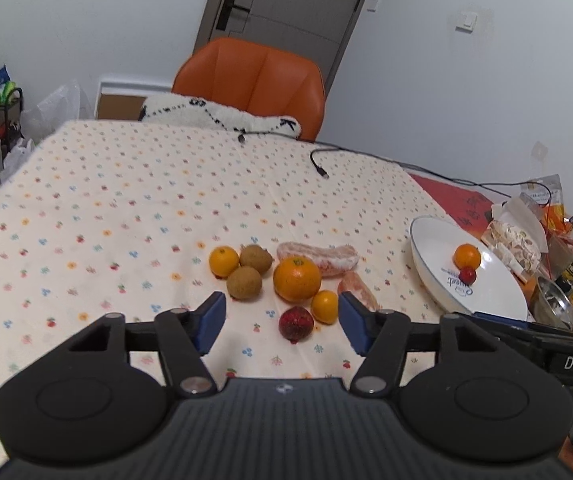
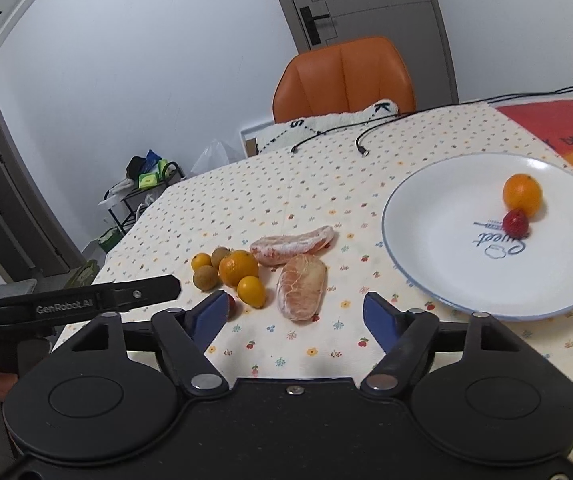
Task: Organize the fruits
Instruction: 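Move both tools back toward the fruit pile, then grasp the peeled pomelo segment with the right tool while the left tool grasps a dark red plum, then carry the pomelo segment and dark plum over the white plate, then open both tools to release the pomelo segment and plum onto the plate, then move both tools back toward the remaining fruit, then grasp a small yellow orange with the right tool while the left tool grasps a brown kiwi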
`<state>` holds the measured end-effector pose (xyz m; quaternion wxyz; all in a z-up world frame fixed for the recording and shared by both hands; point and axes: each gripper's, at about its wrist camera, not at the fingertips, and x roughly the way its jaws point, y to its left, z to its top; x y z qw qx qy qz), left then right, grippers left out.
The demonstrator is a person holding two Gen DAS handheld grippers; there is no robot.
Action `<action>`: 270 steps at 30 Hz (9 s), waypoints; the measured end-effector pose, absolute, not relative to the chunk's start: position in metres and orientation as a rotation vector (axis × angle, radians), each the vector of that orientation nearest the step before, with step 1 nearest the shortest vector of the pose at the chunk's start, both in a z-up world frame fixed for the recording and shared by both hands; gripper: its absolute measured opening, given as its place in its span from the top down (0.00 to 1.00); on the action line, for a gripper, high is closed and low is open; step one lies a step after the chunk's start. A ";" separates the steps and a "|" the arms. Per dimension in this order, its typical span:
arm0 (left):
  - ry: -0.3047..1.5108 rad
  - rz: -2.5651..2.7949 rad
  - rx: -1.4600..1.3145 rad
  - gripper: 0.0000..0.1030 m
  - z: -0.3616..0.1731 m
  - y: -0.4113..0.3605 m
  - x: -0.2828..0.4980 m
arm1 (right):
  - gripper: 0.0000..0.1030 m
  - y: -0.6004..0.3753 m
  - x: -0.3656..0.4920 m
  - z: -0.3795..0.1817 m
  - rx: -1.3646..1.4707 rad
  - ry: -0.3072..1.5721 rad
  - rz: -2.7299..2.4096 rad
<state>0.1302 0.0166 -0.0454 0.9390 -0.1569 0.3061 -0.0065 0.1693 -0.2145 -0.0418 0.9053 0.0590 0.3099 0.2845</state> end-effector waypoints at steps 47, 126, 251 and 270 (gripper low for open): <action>0.635 -0.051 -0.356 0.78 -0.076 0.036 0.148 | 0.60 -0.162 0.220 -0.077 0.035 0.683 0.559; 0.602 -0.328 -0.176 0.78 -0.036 -0.131 0.203 | 0.68 -0.339 0.191 -0.043 0.235 0.488 0.316; 0.615 -0.032 -0.382 0.28 -0.058 0.058 0.145 | 0.09 -0.178 0.172 -0.052 0.057 0.575 0.597; 0.664 -0.064 -0.368 0.49 -0.081 0.050 0.179 | 0.29 -0.166 0.204 -0.074 0.090 0.658 0.635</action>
